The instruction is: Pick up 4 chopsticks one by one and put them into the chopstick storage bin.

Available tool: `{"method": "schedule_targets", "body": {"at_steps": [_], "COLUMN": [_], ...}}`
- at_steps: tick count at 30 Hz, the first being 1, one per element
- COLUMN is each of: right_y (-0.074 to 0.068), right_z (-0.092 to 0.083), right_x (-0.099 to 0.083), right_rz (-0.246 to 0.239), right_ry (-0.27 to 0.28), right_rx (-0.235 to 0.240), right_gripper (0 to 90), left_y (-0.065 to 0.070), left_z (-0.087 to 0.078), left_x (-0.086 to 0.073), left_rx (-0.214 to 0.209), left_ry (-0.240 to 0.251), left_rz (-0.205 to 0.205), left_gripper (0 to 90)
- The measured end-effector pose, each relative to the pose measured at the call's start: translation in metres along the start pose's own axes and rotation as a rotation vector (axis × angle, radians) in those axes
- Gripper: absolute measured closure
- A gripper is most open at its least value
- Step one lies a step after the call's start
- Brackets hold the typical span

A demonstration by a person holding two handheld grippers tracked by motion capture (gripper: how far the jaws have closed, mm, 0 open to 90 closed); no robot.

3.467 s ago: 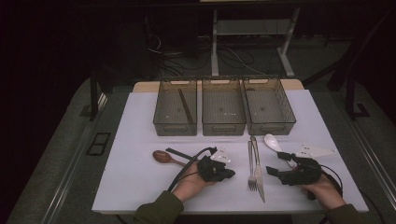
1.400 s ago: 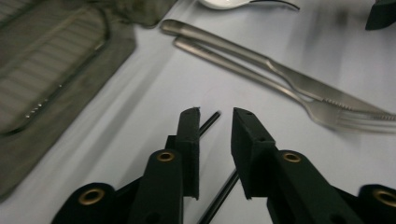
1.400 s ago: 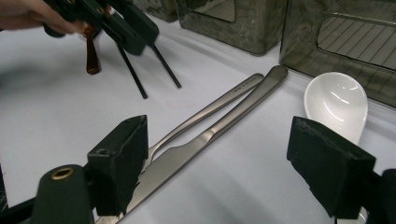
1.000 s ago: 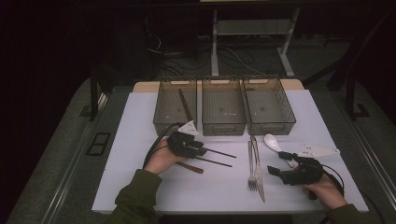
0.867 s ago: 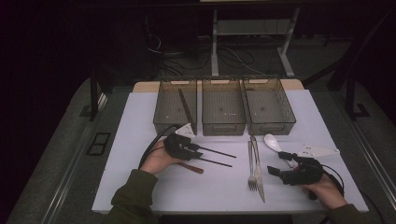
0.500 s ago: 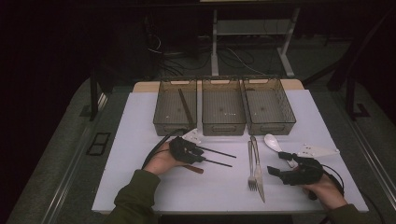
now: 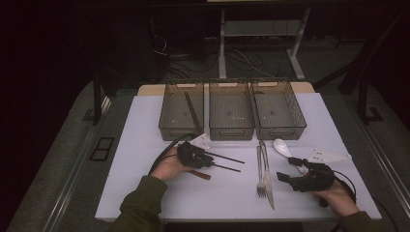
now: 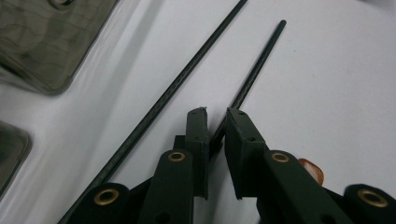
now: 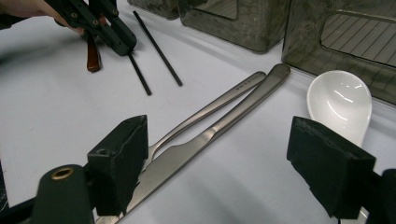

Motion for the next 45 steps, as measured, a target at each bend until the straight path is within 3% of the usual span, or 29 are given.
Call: {"method": "schedule_targets", "body": {"at_steps": [5, 22, 32, 40, 45], "right_y": [0.000, 0.000, 0.000, 0.000, 0.001], "right_z": [0.000, 0.000, 0.000, -0.001, -0.002], "right_x": [0.000, 0.000, 0.000, 0.000, 0.000], "right_rz": [0.000, 0.001, 0.001, 0.004, 0.006], "right_ry": [-0.001, -0.002, 0.000, 0.002, 0.004], "right_rx": [0.001, 0.002, 0.002, 0.003, 0.002], "right_gripper": [20.1, 20.2, 20.1, 20.2, 20.2], "left_y": [0.001, 0.010, 0.037, 0.053, 0.053], "left_z": [0.003, 0.018, 0.037, 0.061, 0.063], "left_x": [0.004, 0.019, 0.048, 0.059, 0.061], "left_rx": [-0.003, -0.022, -0.072, -0.095, -0.097], "left_ry": [0.012, 0.023, 0.018, -0.015, -0.017], "left_rz": [-0.006, 0.031, 0.126, 0.166, 0.173], "left_gripper": [78.8, 78.6, 76.7, 79.1, 83.4]}}
Point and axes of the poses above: each handheld gripper's, and its own axes: z roughly forward along the jaws, x roughly out of its top, y roughly to its right, the point moved 9 cm from there along z, roughly forward along the jaws, and after that the axes turned 12 degrees about -z, right-handed, at the moved point
